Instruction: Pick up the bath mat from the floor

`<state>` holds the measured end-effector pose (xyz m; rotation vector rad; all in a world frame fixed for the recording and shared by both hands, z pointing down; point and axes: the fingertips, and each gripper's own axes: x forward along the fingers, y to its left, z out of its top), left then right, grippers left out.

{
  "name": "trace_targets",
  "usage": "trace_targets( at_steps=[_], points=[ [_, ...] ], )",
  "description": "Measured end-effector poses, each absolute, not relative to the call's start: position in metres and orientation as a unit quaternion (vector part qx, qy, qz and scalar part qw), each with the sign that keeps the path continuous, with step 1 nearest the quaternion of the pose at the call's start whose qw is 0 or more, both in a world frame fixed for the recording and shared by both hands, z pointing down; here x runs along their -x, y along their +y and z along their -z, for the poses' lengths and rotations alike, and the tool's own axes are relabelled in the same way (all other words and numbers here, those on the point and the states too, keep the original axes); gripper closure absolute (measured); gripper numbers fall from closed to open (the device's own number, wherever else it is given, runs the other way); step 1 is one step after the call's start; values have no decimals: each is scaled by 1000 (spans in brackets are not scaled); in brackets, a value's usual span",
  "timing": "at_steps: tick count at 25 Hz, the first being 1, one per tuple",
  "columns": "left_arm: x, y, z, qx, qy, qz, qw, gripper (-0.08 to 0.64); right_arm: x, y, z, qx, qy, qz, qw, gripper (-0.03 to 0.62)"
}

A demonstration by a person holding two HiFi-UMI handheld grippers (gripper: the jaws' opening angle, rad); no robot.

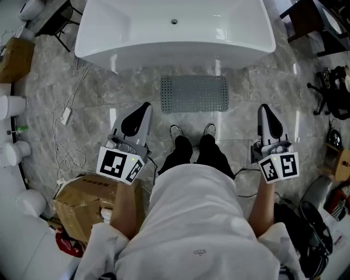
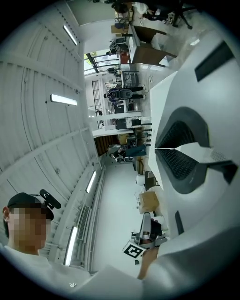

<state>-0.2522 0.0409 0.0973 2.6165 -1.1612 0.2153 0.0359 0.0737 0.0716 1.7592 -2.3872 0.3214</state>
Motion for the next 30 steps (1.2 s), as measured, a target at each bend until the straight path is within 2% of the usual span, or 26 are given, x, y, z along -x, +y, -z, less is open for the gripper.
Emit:
trace_targets(
  at_steps=[6, 15, 22, 30],
  points=[
    [253, 33, -114, -910, -380, -82, 142, 548, -26, 79, -88, -598, -788, -115, 93, 584],
    [229, 13, -141, -897, -402, -94, 159, 548, -69, 58, -132, -594, -782, -142, 127, 584],
    [196, -8, -211, -875, -420, -107, 218, 548, -114, 24, -219, -567, -785, -176, 175, 583],
    [165, -10, -302, -853, -428, -171, 244, 546, -168, -1, -333, -546, -785, -212, 202, 583]
  ],
)
